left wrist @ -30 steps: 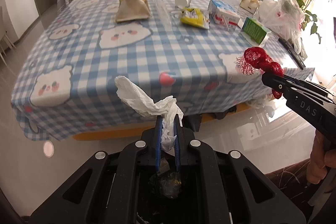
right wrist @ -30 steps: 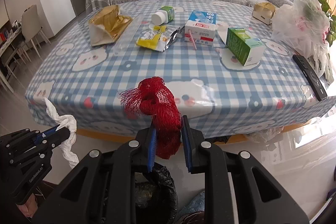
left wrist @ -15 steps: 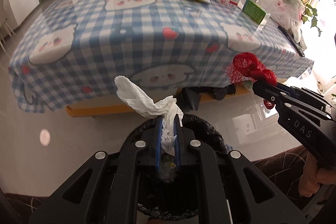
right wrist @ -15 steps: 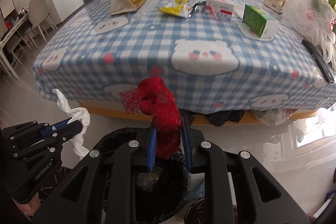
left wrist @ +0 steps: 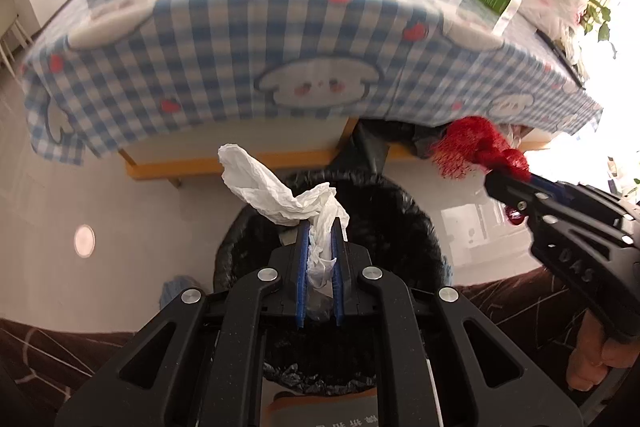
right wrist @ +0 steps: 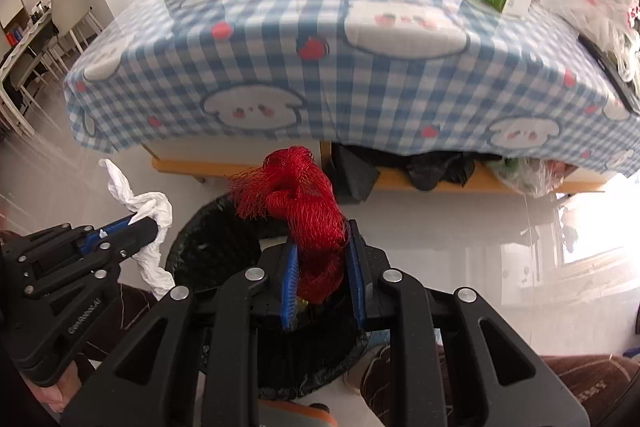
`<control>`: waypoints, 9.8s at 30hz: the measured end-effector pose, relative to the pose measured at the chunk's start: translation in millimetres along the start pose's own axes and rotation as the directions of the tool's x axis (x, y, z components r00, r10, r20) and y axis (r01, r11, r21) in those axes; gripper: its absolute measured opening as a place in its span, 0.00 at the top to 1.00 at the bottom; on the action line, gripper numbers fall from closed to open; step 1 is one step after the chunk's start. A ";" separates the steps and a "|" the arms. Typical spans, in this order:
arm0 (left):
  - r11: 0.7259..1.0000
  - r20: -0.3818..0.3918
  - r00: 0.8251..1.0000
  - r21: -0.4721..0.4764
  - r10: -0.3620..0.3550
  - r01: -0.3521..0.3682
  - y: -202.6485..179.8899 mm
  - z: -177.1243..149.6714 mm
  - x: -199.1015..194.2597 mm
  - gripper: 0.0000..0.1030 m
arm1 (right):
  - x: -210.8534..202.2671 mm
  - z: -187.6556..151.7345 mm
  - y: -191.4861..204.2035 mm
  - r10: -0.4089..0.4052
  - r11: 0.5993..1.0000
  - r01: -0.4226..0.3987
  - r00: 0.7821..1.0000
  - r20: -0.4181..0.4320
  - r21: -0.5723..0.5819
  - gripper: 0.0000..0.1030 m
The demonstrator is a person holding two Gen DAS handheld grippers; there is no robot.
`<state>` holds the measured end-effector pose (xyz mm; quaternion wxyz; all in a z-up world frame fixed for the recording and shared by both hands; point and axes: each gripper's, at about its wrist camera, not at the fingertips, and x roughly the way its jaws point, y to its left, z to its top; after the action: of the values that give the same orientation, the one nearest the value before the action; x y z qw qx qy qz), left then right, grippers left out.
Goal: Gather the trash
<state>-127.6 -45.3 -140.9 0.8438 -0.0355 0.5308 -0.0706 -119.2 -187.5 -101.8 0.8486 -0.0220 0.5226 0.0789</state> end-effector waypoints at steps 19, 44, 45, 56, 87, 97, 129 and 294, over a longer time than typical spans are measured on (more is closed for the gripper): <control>0.999 -0.128 0.992 0.048 -0.001 0.007 -33.3 -30.8 78.6 0.91 | 1.8 -4.3 -22.0 -0.046 0.997 0.046 0.999 -0.006 0.067 0.80; 0.990 -0.083 0.995 0.132 0.059 -0.048 -41.3 -21.8 85.2 0.30 | 19.4 -5.3 -33.5 -0.139 0.984 0.145 0.988 -0.064 0.099 0.80; 0.989 -0.071 0.995 0.133 0.070 -0.060 -39.0 -20.0 81.9 0.28 | 20.2 -5.6 -33.6 -0.141 0.984 0.147 0.988 -0.066 0.099 0.80; 0.993 0.012 0.995 0.070 0.097 -0.098 -5.3 -4.0 41.2 0.06 | 41.7 -13.5 -27.2 -0.156 0.982 0.168 0.980 -0.125 0.092 0.80; 0.991 0.006 0.991 -0.022 0.131 -0.130 53.2 9.1 -4.8 0.06 | 101.0 -31.2 54.2 -0.077 0.997 0.072 0.976 -0.203 -0.030 0.74; 0.990 0.010 0.990 -0.033 0.138 -0.137 55.1 10.9 -7.3 0.06 | 89.1 -27.6 50.3 -0.122 0.992 0.117 0.977 -0.172 -0.040 0.35; 0.998 0.139 0.989 -0.018 0.058 -0.056 27.2 74.2 -53.7 0.06 | -48.5 61.1 -42.2 -0.259 0.964 0.242 0.946 0.193 0.108 0.09; 0.992 0.053 0.999 -0.125 -0.009 0.016 39.0 15.5 -41.5 0.95 | -19.6 25.2 2.3 0.010 0.996 -0.018 0.996 0.088 0.087 0.41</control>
<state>-128.1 -0.5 -102.5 0.8530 -0.0934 0.5118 -0.0417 -105.9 -184.4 -72.9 0.8702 0.0226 0.4881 0.0627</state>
